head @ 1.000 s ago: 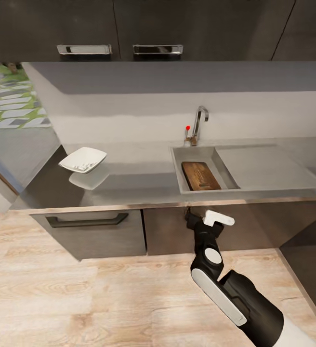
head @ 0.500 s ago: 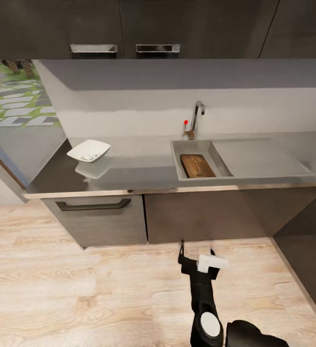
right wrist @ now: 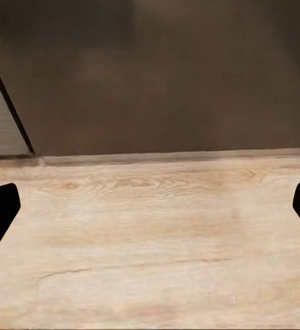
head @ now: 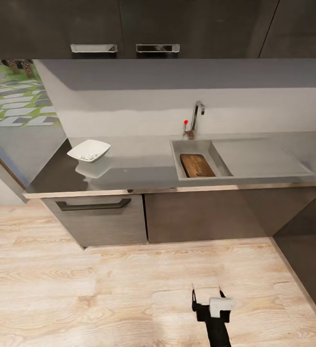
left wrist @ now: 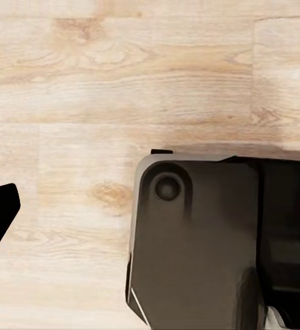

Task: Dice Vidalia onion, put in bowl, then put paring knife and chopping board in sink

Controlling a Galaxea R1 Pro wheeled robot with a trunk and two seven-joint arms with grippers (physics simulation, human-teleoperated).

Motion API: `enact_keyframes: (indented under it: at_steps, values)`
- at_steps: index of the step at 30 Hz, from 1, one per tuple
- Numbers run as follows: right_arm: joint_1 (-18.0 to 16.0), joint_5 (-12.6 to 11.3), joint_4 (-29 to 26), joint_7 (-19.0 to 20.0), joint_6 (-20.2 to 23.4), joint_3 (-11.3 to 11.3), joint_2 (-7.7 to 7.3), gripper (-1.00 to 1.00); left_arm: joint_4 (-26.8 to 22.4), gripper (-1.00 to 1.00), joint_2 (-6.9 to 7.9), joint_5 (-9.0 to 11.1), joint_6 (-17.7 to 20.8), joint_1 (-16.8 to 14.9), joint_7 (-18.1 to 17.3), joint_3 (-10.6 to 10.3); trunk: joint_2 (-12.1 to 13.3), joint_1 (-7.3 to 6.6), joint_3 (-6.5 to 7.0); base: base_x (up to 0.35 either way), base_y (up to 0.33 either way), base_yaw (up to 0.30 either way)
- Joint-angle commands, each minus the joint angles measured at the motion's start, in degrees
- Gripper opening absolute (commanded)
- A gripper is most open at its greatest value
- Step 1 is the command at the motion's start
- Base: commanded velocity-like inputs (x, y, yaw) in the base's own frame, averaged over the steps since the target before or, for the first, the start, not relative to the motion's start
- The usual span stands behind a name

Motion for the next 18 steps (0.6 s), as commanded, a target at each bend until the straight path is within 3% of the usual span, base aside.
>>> enact_keyframes:
  at_steps: [1,4,13,18]
  values:
    - [-0.13,-10.84,6.59,15.96,-1.52,1.04,0.13,1.0,-1.43,1.0,0.07,0.1,-0.08,-0.07,0.14,0.07,-0.11,0.04,-0.09,0.0,0.0,0.0]
    - [-0.13,-19.44,9.98,24.91,-1.76,1.14,0.15,1.0,-0.76,1.0,0.58,0.32,-0.07,-0.1,0.14,0.11,-0.11,0.04,-0.09,0.0,0.0,0.0]
    - [-0.13,-23.99,12.53,26.38,-1.8,1.16,0.21,1.0,0.59,1.0,1.01,0.38,-0.07,-0.11,0.14,0.31,-0.11,0.04,0.06,0.0,0.0,0.0]
    - [-0.13,-24.78,12.68,26.45,-1.8,1.19,0.24,1.0,1.01,1.0,1.19,0.38,-0.11,-0.11,0.19,0.33,-0.11,0.04,0.47,0.0,0.0,0.0]
